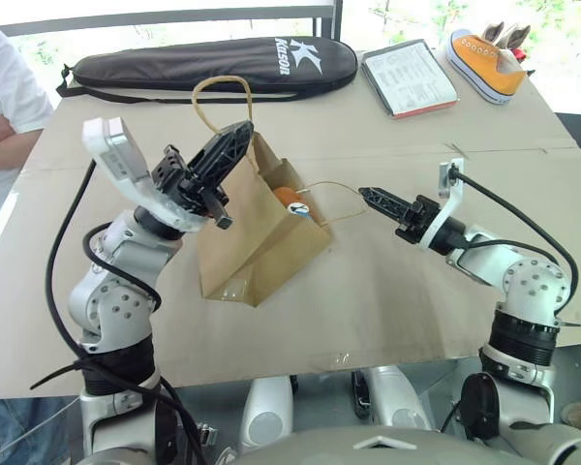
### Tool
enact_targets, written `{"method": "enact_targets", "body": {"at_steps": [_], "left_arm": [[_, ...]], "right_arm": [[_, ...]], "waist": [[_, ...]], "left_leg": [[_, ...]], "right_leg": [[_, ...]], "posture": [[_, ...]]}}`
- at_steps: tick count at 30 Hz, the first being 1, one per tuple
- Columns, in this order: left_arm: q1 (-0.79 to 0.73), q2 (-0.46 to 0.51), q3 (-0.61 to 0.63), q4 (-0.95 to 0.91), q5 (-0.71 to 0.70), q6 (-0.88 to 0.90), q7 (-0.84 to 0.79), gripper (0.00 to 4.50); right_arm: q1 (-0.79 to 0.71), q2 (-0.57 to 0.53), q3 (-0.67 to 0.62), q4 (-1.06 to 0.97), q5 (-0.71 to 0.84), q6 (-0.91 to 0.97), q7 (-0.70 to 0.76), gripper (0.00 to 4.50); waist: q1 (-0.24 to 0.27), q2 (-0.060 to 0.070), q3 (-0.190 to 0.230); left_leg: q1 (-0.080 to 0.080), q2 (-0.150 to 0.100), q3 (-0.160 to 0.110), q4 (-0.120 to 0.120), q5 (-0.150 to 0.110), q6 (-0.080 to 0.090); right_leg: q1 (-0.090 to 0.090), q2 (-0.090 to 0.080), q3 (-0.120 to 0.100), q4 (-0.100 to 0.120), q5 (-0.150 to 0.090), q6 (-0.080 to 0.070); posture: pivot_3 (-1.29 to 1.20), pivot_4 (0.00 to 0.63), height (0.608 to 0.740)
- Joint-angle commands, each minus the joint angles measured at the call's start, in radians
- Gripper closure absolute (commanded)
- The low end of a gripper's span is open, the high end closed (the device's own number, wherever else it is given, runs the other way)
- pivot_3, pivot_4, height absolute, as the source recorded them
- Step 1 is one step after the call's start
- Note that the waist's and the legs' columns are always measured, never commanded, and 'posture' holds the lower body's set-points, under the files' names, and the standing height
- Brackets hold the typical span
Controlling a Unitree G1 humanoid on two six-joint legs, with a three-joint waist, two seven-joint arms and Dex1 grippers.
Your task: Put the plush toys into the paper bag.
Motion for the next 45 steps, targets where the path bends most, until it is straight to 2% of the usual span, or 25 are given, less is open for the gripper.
{"method": "enact_targets", "body": {"at_steps": [1, 9, 13, 18, 20, 23, 25, 34, 39, 43, 45], "left_arm": [[-0.029, 0.019, 0.015, -0.007, -0.017, -0.01, -0.018, 4.5], [-0.034, 0.023, 0.007, -0.006, -0.024, -0.003, -0.028, 4.5], [-0.031, 0.024, -0.001, -0.013, -0.022, 0.002, -0.032, 4.5], [-0.013, 0.016, -0.022, -0.052, -0.031, 0.014, -0.03, 4.5], [-0.006, 0.016, -0.022, -0.06, -0.033, 0.012, -0.026, 4.5], [0.0, 0.02, -0.017, -0.058, -0.033, 0.01, -0.027, 4.5], [-0.002, 0.023, -0.017, -0.047, -0.027, 0.008, -0.031, 4.5], [-0.096, 0.06, -0.031, 0.113, 0.06, -0.031, -0.115, 4.5], [-0.208, 0.081, -0.039, 0.255, 0.125, -0.077, -0.196, 4.5], [-0.255, 0.105, -0.121, 0.377, 0.268, -0.128, -0.257, 4.5], [-0.261, 0.094, -0.136, 0.394, 0.291, -0.143, -0.27, 4.5]], "right_arm": [[0.041, -0.003, -0.048, -0.029, 0.118, 0.042, -0.11, 1.4], [0.014, 0.04, -0.024, 0.056, 0.171, -0.025, -0.206, 1.4], [-0.044, 0.06, -0.004, 0.128, 0.169, -0.065, -0.198, 1.4], [-0.127, 0.066, 0.053, 0.223, 0.094, -0.127, -0.146, 1.4], [-0.136, 0.063, 0.062, 0.228, 0.091, -0.14, -0.127, 2.44], [-0.129, 0.054, 0.072, 0.202, 0.095, -0.154, -0.099, 3.47], [-0.119, 0.044, 0.07, 0.163, 0.114, -0.157, -0.08, 4.46], [-0.163, -0.028, 0.056, -0.087, 0.306, -0.201, -0.103, 4.46], [-0.257, -0.096, 0.086, -0.182, 0.395, -0.236, -0.173, 4.46], [-0.267, -0.191, 0.162, -0.247, 0.345, -0.217, -0.193, 4.46], [-0.258, -0.215, 0.189, -0.255, 0.322, -0.228, -0.209, 4.46]], "waist": [[0.0, 0.0, 0.0], [-0.005, 0.0, 0.0], [-0.004, 0.0, 0.0], [-0.005, 0.001, 0.0], [-0.002, 0.001, 0.0], [-0.001, 0.001, 0.0], [-0.001, 0.001, 0.0], [-0.001, 0.001, 0.001], [-0.001, 0.002, 0.001], [0.0, 0.002, 0.001], [0.0, 0.002, 0.001]], "left_leg": [[0.0, 0.0, 0.0, 0.0, 0.0, 0.0], [0.0, 0.0, 0.001, 0.0, 0.0, 0.0], [0.0, 0.0, 0.001, 0.0, 0.0, 0.0], [0.0, 0.0, 0.001, 0.0, 0.0, 0.0], [0.0, 0.0, 0.001, 0.0, 0.0, 0.0], [-0.001, 0.0, 0.001, -0.002, 0.0, 0.0], [-0.001, 0.0, 0.001, -0.002, 0.0, 0.0], [-0.001, 0.0, 0.0, -0.002, 0.0, 0.0], [-0.001, 0.0, 0.0, -0.002, 0.0, 0.0], [-0.001, 0.0, 0.001, -0.003, 0.0, 0.0], [-0.001, 0.0, 0.001, -0.003, 0.0, 0.0]], "right_leg": [[0.0, 0.0, 0.0, 0.0, 0.0, 0.0], [0.0, 0.0, 0.001, -0.001, -0.002, -0.003], [0.0, 0.0, 0.001, -0.002, -0.002, -0.003], [0.0, 0.0, 0.001, -0.002, 0.0, 0.0], [0.0, 0.0, 0.001, -0.002, 0.0, 0.0], [0.0, 0.0, 0.001, -0.004, 0.0, 0.001], [0.0, 0.0, 0.001, -0.004, 0.001, 0.001], [0.0, 0.0, 0.0, -0.005, 0.0, 0.001], [0.0, 0.0, 0.0, -0.005, 0.0, 0.0], [0.0, 0.0, 0.0, -0.006, 0.0, 0.001], [0.0, 0.0, 0.0, -0.007, 0.0, 0.001]], "posture": [[0.0, 0.15, 0.74], [0.0, 0.15, 0.74], [0.0, 0.15, 0.74], [0.0, 0.15, 0.74], [0.0, 0.15, 0.74], [0.0, 0.15, 0.74], [0.0, 0.15, 0.74], [0.0, 0.15, 0.74], [0.0, 0.15, 0.74], [0.0, 0.15, 0.74], [0.0, 0.15, 0.74]]}}
